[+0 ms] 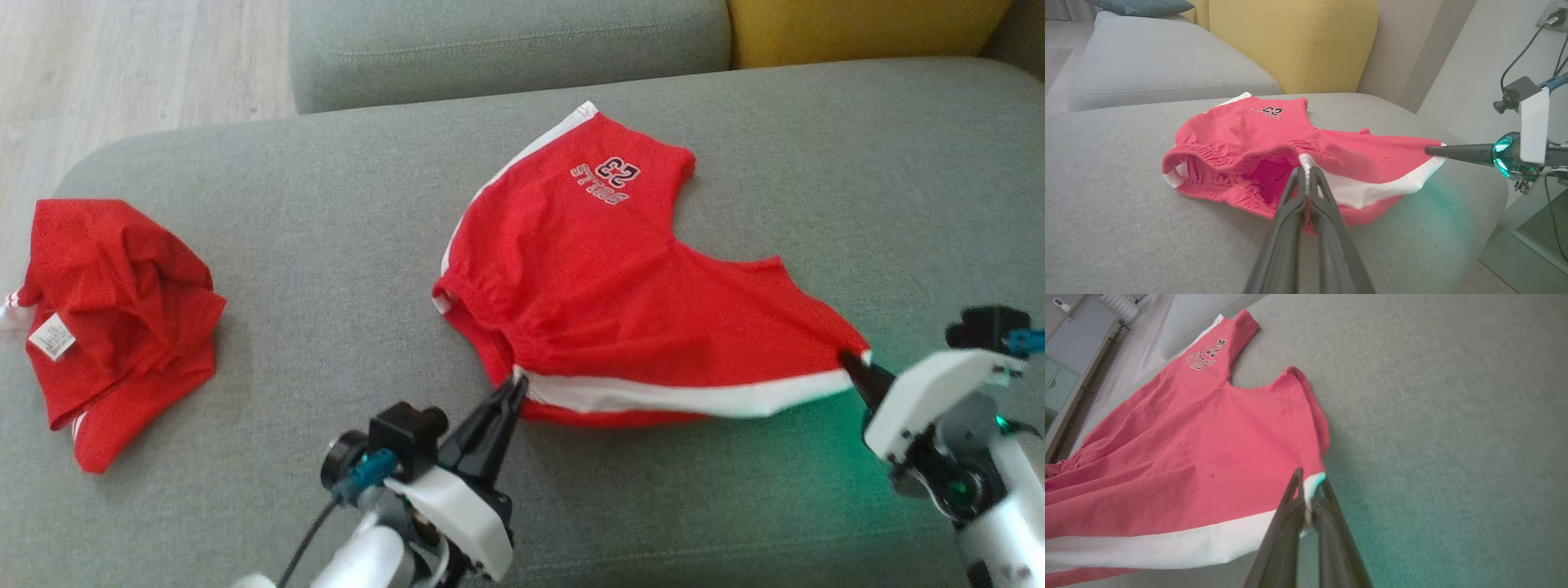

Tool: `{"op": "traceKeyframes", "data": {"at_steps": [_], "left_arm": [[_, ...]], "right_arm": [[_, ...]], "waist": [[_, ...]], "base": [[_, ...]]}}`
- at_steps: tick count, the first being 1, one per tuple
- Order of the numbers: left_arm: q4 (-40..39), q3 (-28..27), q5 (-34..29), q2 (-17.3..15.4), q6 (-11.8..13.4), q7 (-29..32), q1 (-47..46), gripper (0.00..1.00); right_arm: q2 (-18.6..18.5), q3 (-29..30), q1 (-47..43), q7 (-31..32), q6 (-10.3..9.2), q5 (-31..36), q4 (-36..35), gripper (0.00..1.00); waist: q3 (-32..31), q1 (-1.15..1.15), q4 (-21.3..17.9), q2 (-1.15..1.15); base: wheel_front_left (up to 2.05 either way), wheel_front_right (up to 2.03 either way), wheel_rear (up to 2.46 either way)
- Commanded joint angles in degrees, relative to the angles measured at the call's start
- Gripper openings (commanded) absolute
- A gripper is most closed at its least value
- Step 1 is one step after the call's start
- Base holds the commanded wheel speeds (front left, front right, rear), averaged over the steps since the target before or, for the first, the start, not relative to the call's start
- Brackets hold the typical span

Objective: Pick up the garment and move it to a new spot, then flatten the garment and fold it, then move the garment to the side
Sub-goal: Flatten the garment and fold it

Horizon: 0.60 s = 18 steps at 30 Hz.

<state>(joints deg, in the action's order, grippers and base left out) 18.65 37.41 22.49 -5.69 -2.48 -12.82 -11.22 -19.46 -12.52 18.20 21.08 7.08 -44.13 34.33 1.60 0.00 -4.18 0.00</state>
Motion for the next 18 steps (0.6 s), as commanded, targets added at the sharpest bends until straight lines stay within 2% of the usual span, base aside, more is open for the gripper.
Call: {"op": "traceKeyframes", "data": {"at_steps": [1, 6, 11, 15, 18], "left_arm": [[-2.77, -1.40, 0.23, -0.67, 0.34, 0.14, -1.27, 0.00], [-7.12, -1.34, 0.22, -1.53, 1.53, 1.88, -0.41, 0.00], [-9.44, -1.87, -0.40, -1.98, 2.20, 2.71, -2.88, 0.00], [-10.34, -2.80, -0.12, -1.45, 2.39, 3.38, -6.60, 0.00], [-9.56, -3.30, 0.05, -0.65, 2.58, 3.97, -10.15, 0.00]], "right_arm": [[-1.31, 0.45, -0.13, 0.68, 0.41, 0.72, -3.28, 0.00], [-0.19, 7.81, -4.35, 5.20, 0.41, 4.82, -11.91, 0.00], [2.83, 13.91, -3.86, 9.44, 0.41, 10.35, -19.85, 0.00], [4.79, 17.10, 0.94, 12.79, 0.41, 15.57, -24.80, 0.00], [5.42, 17.67, 7.46, 14.21, 0.41, 18.55, -24.75, 0.00]], "waist": [[0.14, 0.00, 0.05, 0.00], [1.37, 0.00, 0.39, 0.00], [3.55, 0.00, 1.63, 0.00], [6.40, 0.00, 3.76, 0.00], [9.09, 0.00, 5.74, 0.00]], "base": [[0.00, 0.00, 0.00], [0.00, 0.00, 0.00], [0.00, 0.00, 0.00], [0.00, 0.00, 0.00], [0.00, 0.00, 0.00]]}}
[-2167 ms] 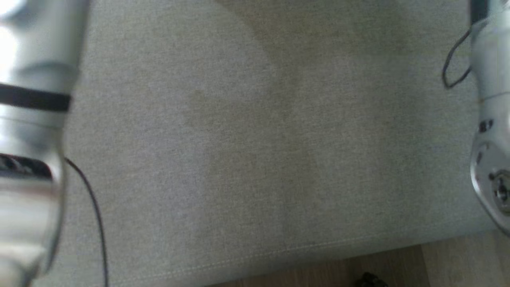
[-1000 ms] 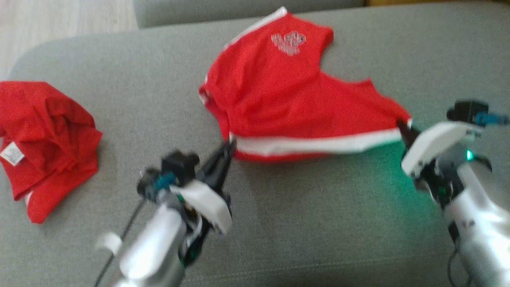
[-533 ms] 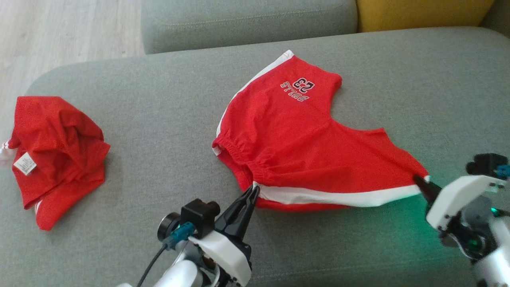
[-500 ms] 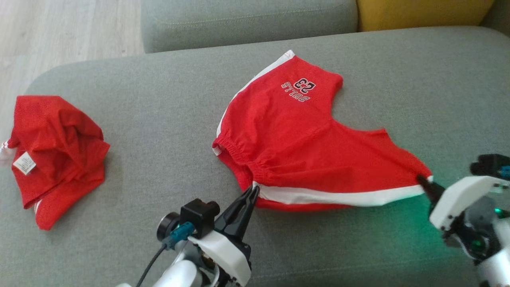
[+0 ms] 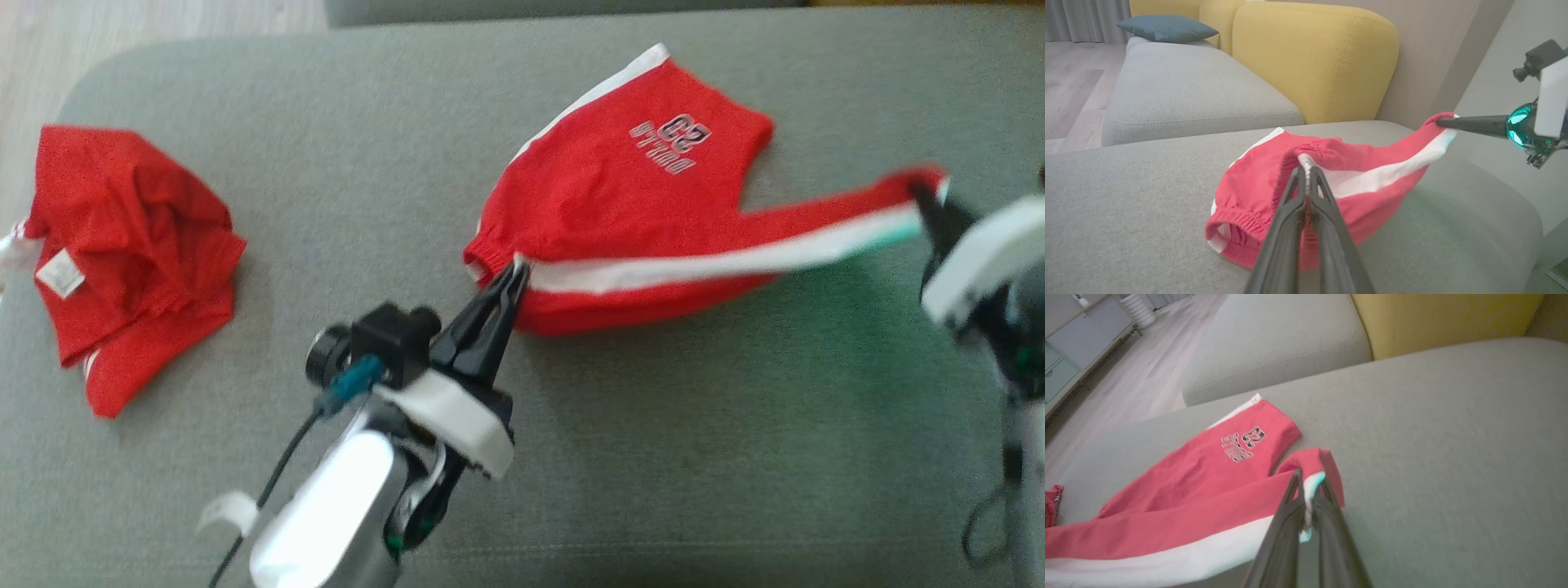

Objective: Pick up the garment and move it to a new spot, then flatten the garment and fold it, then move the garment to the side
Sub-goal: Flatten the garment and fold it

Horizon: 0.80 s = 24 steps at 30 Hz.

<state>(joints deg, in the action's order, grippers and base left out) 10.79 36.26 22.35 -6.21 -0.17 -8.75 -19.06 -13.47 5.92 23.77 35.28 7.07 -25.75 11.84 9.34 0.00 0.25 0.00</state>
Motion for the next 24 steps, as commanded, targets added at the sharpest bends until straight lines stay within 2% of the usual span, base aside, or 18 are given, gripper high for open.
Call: {"op": "traceKeyframes", "data": {"at_steps": [1, 8, 12, 19, 24], "left_arm": [[-1.22, -2.12, 0.24, 0.10, 0.22, 0.11, -3.19, 0.00], [3.63, -1.34, 1.48, 2.07, -0.39, 0.57, -9.52, 0.00], [6.88, -0.72, 2.33, 2.89, 0.14, -0.68, -13.57, 0.00], [12.24, 2.62, 5.15, 3.30, 0.29, -3.42, -18.85, 0.00], [13.70, 5.86, 8.61, 3.32, 1.68, -4.91, -21.96, 0.00]], "right_arm": [[-0.54, -0.79, 3.80, 0.19, 0.42, 0.83, -1.71, 0.00], [-1.81, -3.94, 17.59, 0.40, 0.42, 4.84, 6.19, 0.00], [-2.84, -6.49, 24.85, -0.27, 0.42, 7.09, 12.48, 0.00], [-3.53, -10.56, 33.87, -4.07, 0.42, 9.39, 22.57, 0.00], [-3.98, -13.38, 38.53, -7.63, 0.42, 10.46, 28.71, 0.00]], "waist": [[2.07, 0.00, 1.84, 0.00], [7.40, 0.00, 5.76, 0.00], [10.72, 0.00, 7.78, 0.00], [14.62, 0.00, 10.56, 0.00], [16.54, 0.00, 11.81, 0.00]], "base": [[0.00, 0.00, 0.00], [0.00, 0.00, 0.00], [0.00, 0.00, 0.00], [0.00, 0.00, 0.00], [0.00, 0.00, 0.00]]}}
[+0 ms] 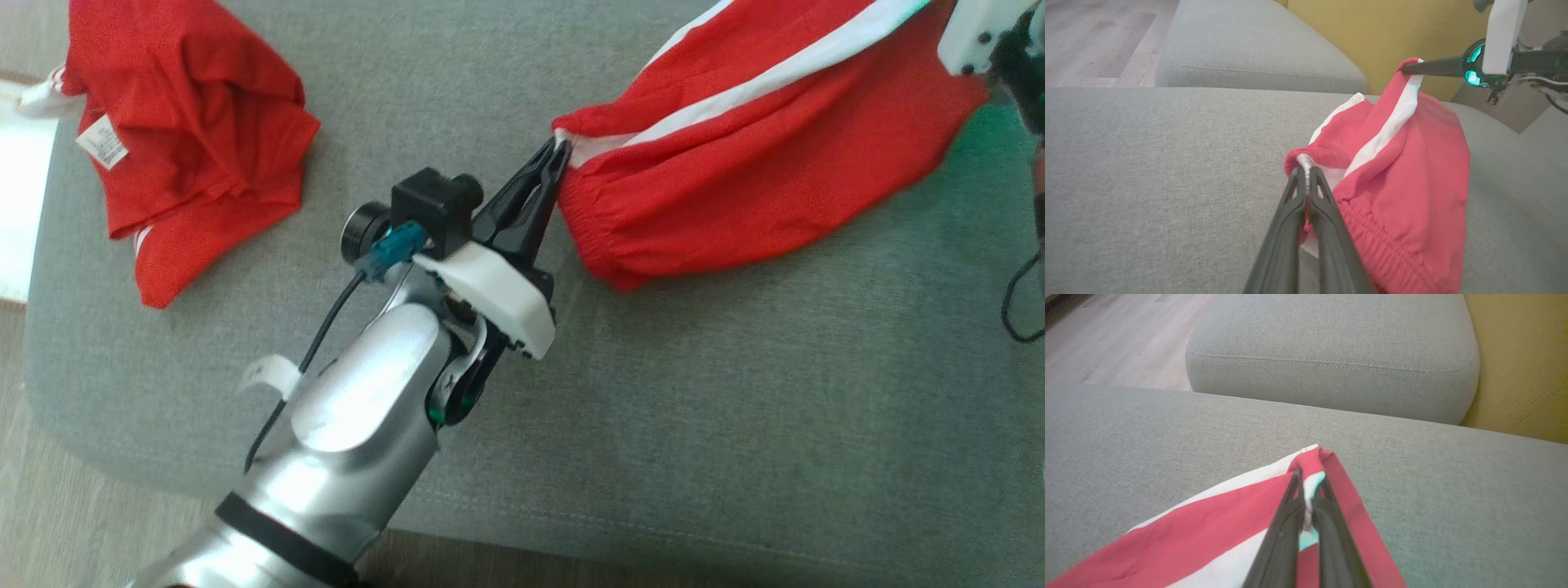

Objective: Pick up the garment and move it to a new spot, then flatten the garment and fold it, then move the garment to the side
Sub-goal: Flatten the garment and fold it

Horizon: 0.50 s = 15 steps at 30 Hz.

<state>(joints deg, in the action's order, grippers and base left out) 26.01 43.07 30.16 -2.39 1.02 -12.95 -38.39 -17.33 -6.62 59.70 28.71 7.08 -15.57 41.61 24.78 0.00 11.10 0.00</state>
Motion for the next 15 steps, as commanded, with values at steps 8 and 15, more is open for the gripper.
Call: {"op": "traceKeyframes", "data": {"at_steps": [8, 15], "left_arm": [[-0.01, 1.52, 4.02, -0.50, 2.61, -1.87, -5.40, 0.00], [1.08, 1.12, 3.51, -0.49, 4.68, -2.03, -5.75, 1.00]], "right_arm": [[-0.42, -4.45, 7.04, -7.11, 0.41, 1.67, 6.64, 0.00], [0.69, -6.27, 7.50, -14.27, 0.41, 0.55, 13.03, 1.00]], "waist": [[2.40, 0.00, 1.50, 0.00], [1.02, 0.00, 0.19, 0.00]], "base": [[0.00, 0.00, 0.00], [0.00, 0.00, 0.00]]}}
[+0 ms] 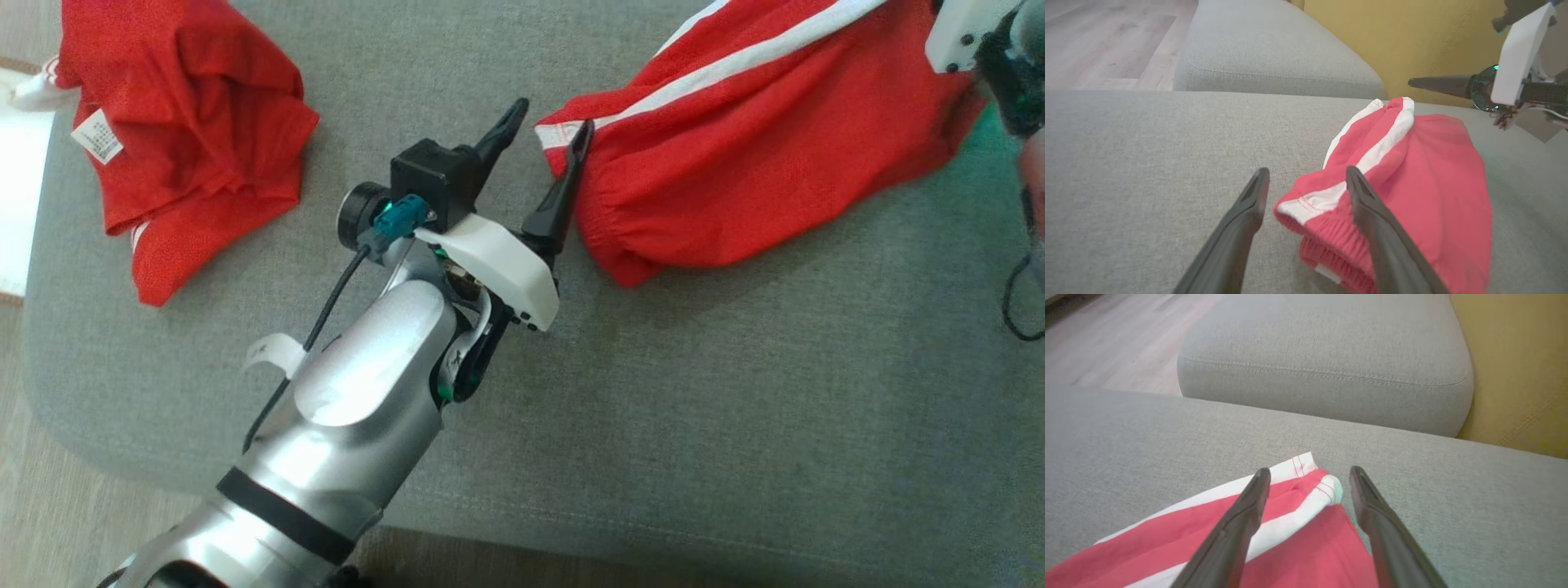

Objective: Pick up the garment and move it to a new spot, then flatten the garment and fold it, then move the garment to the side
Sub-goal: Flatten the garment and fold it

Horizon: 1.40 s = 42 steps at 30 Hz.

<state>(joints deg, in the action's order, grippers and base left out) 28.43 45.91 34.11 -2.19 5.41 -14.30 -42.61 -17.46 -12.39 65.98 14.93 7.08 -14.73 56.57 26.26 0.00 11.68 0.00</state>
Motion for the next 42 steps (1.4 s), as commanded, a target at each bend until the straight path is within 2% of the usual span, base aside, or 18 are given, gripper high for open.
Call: {"op": "traceKeyframes", "data": {"at_steps": [1, 6, 12, 18, 31, 42], "left_arm": [[-1.29, -2.22, -0.79, -0.69, 0.50, -0.68, -1.27, 1.00], [-1.87, -6.31, -3.19, -0.83, 1.39, -0.69, 0.88, 1.00], [-5.32, -13.05, -5.30, -2.17, 2.24, -0.69, 5.23, 1.00], [-9.80, -18.71, -7.86, -3.46, 3.05, -0.69, 9.45, 1.00], [-16.07, -23.66, -14.57, -3.22, 2.51, -0.70, 22.12, 1.00], [-19.86, -28.34, -18.50, -1.91, 0.53, -0.70, 29.95, 1.00]], "right_arm": [[0.87, -0.81, 0.94, -1.78, 0.41, -0.77, -1.53, 1.00], [1.52, -2.91, -2.33, -10.48, 0.41, -4.63, -2.31, 1.00], [1.43, -7.42, -8.89, -21.04, 0.41, -8.27, -7.88, 1.00], [1.51, -8.26, -16.04, -26.90, 0.41, -10.07, -13.86, 1.00], [4.41, -1.47, -34.80, -28.83, 0.41, -2.00, -24.48, 1.00], [12.10, 8.37, -48.23, -25.91, 0.41, 6.19, -36.83, 1.00]], "waist": [[-0.93, 0.00, -0.69, 0.00], [-4.27, 0.00, -2.66, 0.00], [-9.07, 0.00, -5.75, 0.00], [-13.20, 0.00, -8.22, 0.00], [-19.40, 0.00, -11.97, 0.00], [-20.53, 0.00, -15.41, 0.00]], "base": [[0.00, 0.00, 0.00], [0.00, 0.00, 0.00], [0.00, 0.00, 0.00], [0.00, 0.00, 0.00], [0.00, 0.00, 0.00], [0.00, 0.00, 0.00]]}}
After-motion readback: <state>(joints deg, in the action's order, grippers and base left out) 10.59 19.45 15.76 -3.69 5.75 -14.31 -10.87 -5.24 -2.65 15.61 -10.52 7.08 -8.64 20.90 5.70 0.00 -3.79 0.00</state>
